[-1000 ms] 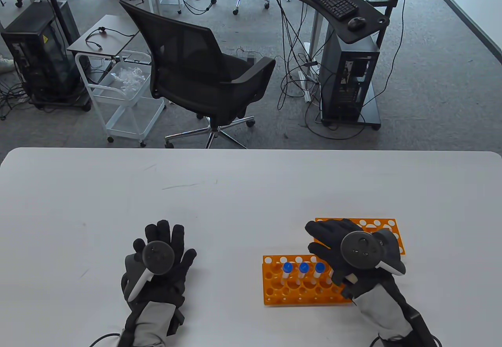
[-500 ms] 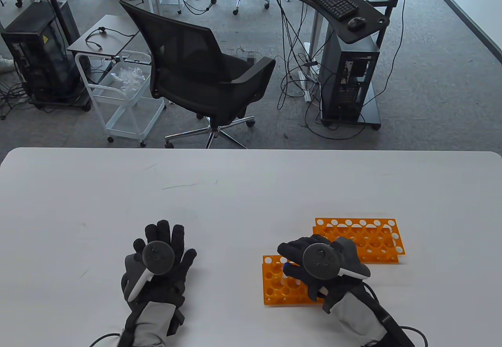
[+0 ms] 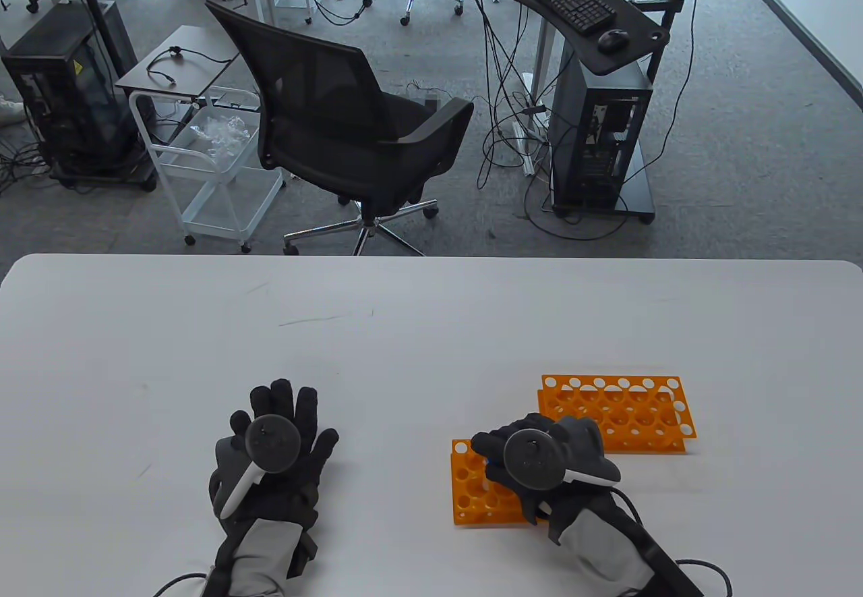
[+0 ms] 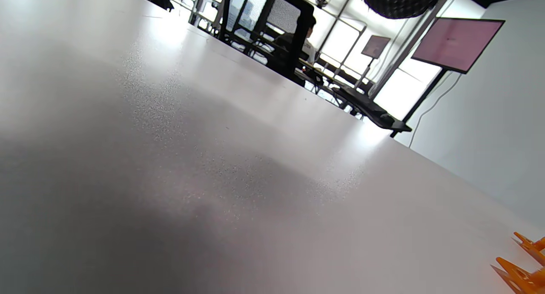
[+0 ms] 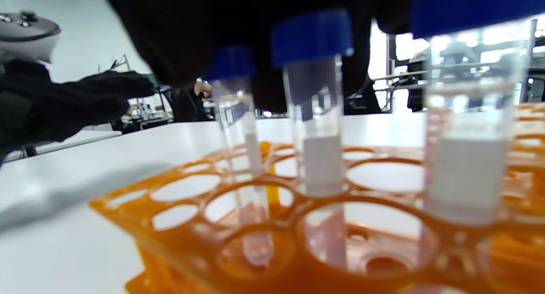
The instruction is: Transfer 4 test tubes between racks (Right hand only)
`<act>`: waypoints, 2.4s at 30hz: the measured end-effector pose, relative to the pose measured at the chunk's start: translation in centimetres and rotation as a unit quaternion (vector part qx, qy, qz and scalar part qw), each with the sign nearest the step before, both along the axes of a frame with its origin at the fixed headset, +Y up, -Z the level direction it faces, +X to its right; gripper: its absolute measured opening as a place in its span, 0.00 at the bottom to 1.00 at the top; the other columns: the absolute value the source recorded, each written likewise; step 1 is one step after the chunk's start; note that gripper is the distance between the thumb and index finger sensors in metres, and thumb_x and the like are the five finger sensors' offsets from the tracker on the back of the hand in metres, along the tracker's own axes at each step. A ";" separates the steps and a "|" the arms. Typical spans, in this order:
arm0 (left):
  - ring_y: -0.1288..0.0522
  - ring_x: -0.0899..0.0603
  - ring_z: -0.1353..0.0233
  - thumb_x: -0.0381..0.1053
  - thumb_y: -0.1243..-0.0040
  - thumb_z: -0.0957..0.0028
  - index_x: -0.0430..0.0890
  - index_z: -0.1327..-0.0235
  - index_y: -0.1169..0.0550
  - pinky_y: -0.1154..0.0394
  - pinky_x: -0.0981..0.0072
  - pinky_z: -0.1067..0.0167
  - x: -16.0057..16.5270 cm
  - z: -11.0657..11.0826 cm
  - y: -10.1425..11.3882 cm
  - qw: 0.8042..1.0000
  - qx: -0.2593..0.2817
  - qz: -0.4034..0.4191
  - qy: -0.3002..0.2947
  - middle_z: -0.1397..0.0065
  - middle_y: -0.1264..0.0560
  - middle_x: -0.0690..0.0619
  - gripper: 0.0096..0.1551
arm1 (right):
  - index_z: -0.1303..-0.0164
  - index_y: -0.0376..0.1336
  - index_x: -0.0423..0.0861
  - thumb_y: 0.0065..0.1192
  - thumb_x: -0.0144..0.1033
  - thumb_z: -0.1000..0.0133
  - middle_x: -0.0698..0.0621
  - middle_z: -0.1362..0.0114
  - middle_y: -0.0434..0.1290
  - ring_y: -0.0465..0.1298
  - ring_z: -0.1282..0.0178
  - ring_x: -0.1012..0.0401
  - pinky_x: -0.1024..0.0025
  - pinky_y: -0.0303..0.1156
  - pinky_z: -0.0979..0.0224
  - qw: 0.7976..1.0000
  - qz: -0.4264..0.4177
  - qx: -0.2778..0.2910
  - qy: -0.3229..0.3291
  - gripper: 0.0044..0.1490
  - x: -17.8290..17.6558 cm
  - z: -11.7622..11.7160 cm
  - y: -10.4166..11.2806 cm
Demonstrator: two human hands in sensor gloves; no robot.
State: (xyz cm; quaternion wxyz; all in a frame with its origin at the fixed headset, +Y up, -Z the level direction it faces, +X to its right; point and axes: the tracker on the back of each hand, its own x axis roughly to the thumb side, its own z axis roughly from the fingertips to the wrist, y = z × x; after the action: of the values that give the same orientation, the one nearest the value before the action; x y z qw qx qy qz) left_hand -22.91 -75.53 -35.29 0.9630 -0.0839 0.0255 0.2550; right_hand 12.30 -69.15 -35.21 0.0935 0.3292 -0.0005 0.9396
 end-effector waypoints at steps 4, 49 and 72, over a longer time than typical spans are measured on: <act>0.89 0.60 0.24 0.71 0.59 0.39 0.74 0.21 0.63 0.91 0.60 0.32 0.0 0.0 0.0 1.000 0.000 0.000 0.000 0.20 0.79 0.72 0.41 | 0.34 0.69 0.44 0.67 0.38 0.48 0.42 0.35 0.78 0.74 0.35 0.42 0.36 0.60 0.29 1.000 -0.014 0.006 0.000 0.30 0.1 0.1 0.4; 0.89 0.60 0.24 0.71 0.59 0.38 0.74 0.20 0.63 0.91 0.60 0.32 -0.2 0.1 0.1 1.000 0.000 0.007 0.000 0.20 0.79 0.72 0.41 | 0.34 0.69 0.45 0.67 0.35 0.47 0.43 0.34 0.78 0.74 0.34 0.42 0.36 0.61 0.29 0.952 -0.186 0.121 -0.213 0.29 14.5 -2.7 5.5; 0.89 0.60 0.24 0.71 0.59 0.39 0.74 0.20 0.63 0.91 0.60 0.32 -0.3 0.1 0.1 1.000 -0.003 0.009 0.004 0.20 0.79 0.72 0.41 | 0.34 0.69 0.47 0.67 0.35 0.47 0.44 0.33 0.78 0.74 0.33 0.43 0.37 0.62 0.29 0.961 -0.123 0.127 -0.215 0.29 13.1 -5.2 2.1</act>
State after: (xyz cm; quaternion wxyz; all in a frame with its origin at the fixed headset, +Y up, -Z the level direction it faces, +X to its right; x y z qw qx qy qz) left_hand -23.24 -75.44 -35.20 0.9601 -0.0864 0.0295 0.2643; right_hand 25.37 -67.09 -40.41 0.1633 0.1265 -0.1802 0.9617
